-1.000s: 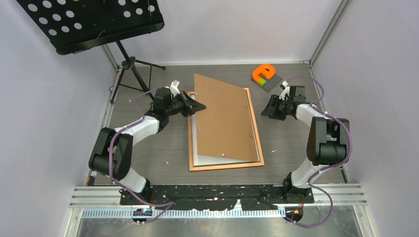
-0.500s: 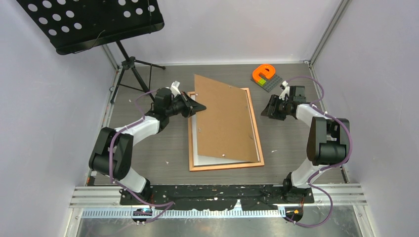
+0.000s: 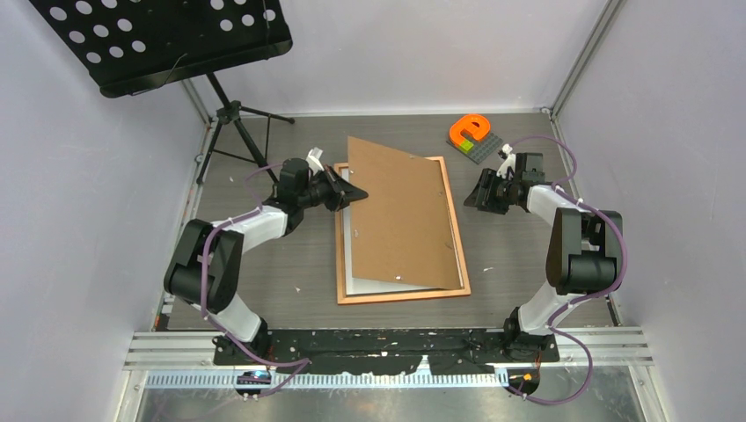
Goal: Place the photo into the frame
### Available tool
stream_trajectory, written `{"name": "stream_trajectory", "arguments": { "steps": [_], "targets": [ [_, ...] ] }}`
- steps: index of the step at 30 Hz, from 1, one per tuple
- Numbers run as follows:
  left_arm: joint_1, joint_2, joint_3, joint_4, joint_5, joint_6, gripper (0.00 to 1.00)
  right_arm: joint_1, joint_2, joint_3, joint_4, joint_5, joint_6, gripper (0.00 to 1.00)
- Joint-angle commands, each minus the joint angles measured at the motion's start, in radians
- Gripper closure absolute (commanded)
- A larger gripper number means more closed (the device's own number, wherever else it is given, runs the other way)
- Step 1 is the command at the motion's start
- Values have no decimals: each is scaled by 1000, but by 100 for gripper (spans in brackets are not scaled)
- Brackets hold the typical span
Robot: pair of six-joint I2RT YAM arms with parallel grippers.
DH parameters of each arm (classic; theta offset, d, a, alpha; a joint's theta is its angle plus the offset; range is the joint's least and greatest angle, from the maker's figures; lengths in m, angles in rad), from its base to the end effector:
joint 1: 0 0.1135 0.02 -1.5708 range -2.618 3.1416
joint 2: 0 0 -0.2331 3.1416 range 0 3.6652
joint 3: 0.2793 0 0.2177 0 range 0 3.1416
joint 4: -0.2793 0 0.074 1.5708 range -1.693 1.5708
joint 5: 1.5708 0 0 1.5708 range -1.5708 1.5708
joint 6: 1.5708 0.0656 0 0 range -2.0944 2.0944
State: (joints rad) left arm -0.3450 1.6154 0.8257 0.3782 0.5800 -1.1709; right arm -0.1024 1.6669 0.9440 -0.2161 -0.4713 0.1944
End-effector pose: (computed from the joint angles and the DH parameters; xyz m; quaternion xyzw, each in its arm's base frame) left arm 0.3064 -0.1483 0.1885 -0.1783 0.7972 -0.5346 0.2167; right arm 0.3186 -0.0028 0.1452 0.0649 0.9248 0.2356 0.2916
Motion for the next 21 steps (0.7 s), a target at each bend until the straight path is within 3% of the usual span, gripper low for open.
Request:
{"name": "stream_trajectory", "arguments": {
  "steps": [1, 21],
  "targets": [
    [-6, -1, 25, 96, 11, -14, 100, -5, 1, -3, 36, -28, 9, 45],
    [-6, -50, 10, 33, -5, 8, 100, 9, 3, -11, 46, -32, 7, 45]
  ]
}}
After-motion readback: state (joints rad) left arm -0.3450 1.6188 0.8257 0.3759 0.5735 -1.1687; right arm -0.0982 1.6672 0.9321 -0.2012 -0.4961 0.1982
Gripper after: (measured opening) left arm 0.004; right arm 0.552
